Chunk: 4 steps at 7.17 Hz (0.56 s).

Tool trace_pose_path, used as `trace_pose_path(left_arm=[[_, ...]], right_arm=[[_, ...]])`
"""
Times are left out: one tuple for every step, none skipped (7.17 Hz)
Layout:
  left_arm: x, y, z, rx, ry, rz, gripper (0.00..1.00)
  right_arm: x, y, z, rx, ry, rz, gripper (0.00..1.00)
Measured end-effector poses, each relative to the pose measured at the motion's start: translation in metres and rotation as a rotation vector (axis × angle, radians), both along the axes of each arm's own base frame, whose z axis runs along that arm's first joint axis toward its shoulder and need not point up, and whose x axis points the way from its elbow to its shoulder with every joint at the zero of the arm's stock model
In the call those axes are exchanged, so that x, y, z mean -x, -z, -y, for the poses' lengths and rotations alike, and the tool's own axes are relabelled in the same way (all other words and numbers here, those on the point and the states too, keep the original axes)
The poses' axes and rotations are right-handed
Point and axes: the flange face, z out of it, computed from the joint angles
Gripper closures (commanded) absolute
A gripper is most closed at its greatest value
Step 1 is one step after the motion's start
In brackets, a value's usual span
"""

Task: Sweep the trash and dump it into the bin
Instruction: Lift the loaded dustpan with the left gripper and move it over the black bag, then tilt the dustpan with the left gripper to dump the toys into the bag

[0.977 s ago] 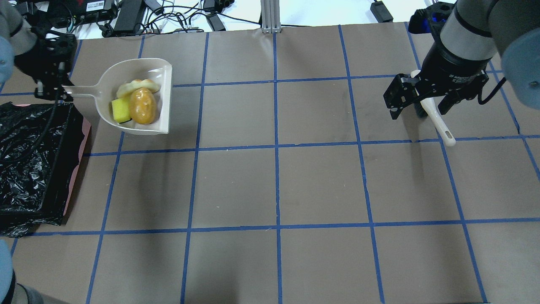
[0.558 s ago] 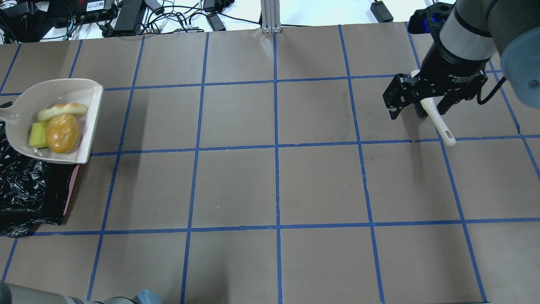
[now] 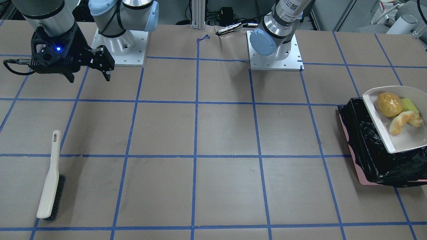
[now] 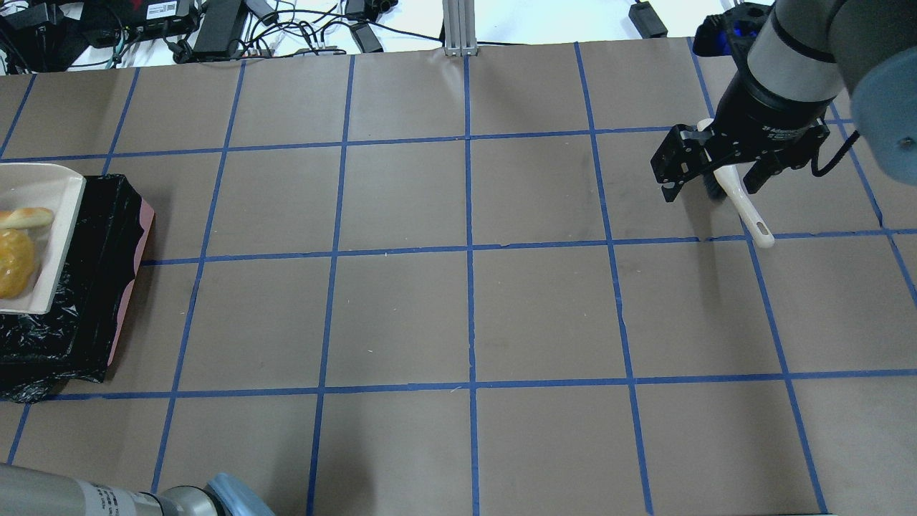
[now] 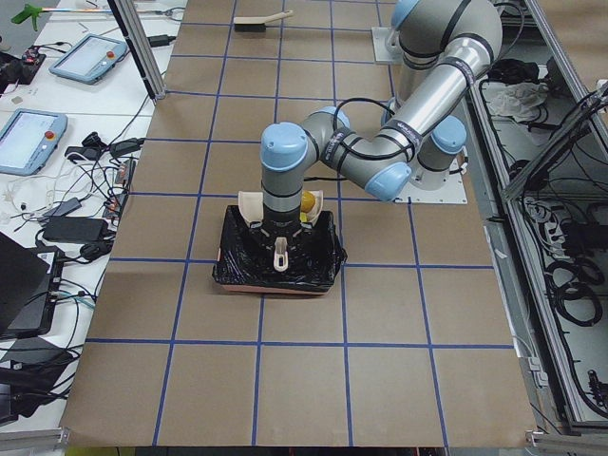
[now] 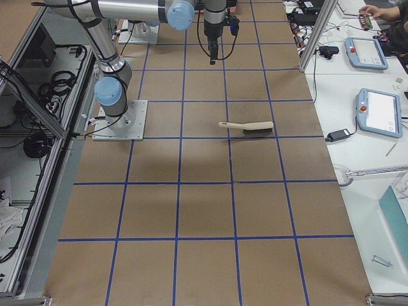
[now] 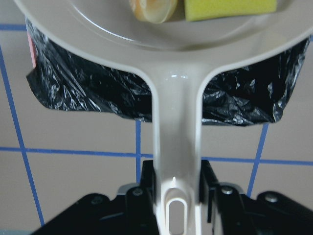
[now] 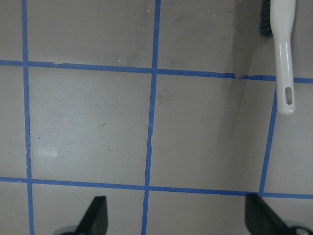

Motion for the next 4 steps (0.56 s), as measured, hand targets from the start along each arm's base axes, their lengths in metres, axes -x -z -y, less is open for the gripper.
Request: trace_pose_path(left_arm=[[-0.01,-0.003,-0.003,0.006,0.005,0.033,1.0],[-0.019,-0.004,-0.006,0.009,0.016,0.06,1.0],[-0.027,-0.004,-0.009,0.012,0.028,0.081,1.0],[-0.034,-0.002,-0.011,0.014,0.037,0.101,1.0]], right_arm=[[0.002,-0.001,0.0,0.001,-0.002,-0.015,0.0],[0.004,-0.003,0.001,0.005,-0.003,-0.036,0.0],[0.005,-0.006,0.001,0.009,-0.003,-0.048,0.0],[0.005,-0.008,0.001,0.009,-0.002,-0.051,0.0]])
